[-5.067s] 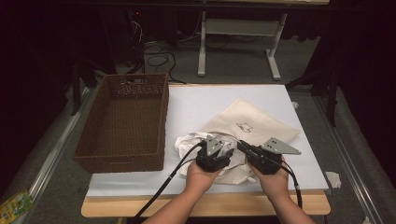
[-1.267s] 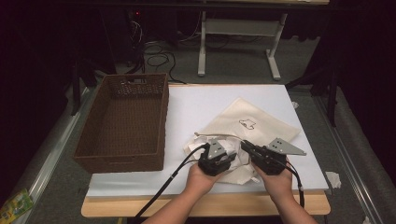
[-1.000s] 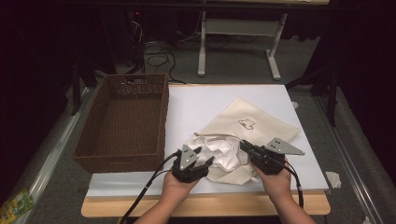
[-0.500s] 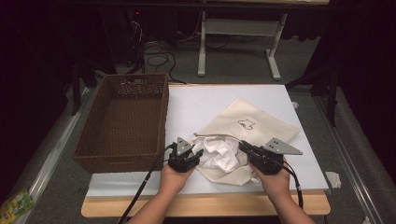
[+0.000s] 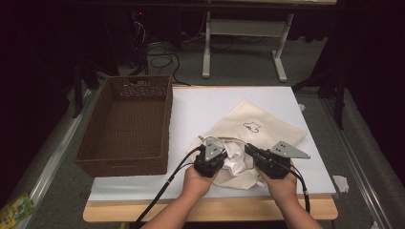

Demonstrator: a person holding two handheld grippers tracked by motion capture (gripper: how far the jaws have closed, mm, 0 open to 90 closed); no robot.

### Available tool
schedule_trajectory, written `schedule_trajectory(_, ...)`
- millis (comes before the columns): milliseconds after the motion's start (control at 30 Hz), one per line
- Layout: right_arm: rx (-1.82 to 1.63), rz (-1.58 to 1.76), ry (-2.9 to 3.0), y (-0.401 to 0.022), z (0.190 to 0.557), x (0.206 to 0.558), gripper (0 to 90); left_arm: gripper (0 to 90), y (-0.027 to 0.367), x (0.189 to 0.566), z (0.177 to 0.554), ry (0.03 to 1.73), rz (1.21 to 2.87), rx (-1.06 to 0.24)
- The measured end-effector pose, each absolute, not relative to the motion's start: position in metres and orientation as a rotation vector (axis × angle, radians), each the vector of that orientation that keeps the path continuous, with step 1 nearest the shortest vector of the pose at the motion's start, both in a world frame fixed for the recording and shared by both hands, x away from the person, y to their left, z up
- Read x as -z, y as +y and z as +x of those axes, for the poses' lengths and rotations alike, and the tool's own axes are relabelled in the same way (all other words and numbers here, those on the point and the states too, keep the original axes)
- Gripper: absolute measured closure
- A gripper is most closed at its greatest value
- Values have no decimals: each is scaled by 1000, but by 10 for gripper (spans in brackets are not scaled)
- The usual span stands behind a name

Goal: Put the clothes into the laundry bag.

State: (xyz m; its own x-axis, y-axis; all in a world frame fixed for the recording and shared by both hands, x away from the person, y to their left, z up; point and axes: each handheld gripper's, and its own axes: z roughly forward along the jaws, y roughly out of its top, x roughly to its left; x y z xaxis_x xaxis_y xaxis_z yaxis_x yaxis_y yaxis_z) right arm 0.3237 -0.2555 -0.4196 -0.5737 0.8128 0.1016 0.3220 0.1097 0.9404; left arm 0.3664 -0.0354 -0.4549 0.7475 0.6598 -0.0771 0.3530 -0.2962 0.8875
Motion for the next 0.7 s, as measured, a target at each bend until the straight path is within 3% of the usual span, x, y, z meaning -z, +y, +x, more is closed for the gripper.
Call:
schedule_trajectory(267,-1473,1110,1944,-259,323,420,854,878,-77,467,389,787,1940,-342)
schedule_trajectory(433,-1473,1101,1949,-259,324,420,854,830,-75,473,389,803,1928,-340)
schedule_trajectory(500,-1469,1098,1949,-259,323,419,854,723,-68,470,385,802,1911,-333)
schedule_trajectory(533,-1470,1102,1944,-260,323,419,854,602,-58,465,379,800,1891,-342)
schedule_trajectory(567,-1470,1102,1944,-260,323,419,854,547,-58,465,379,800,1891,-342)
schedule_trajectory(600,-1470,1099,1946,-260,323,419,854,547,-52,464,374,803,1873,-358)
schedule_trajectory(667,-1467,1097,1945,-259,323,419,854,420,-39,461,365,811,1868,-356)
schedule_trajectory(700,-1467,1097,1945,-259,323,419,854,407,-39,461,365,811,1868,-356)
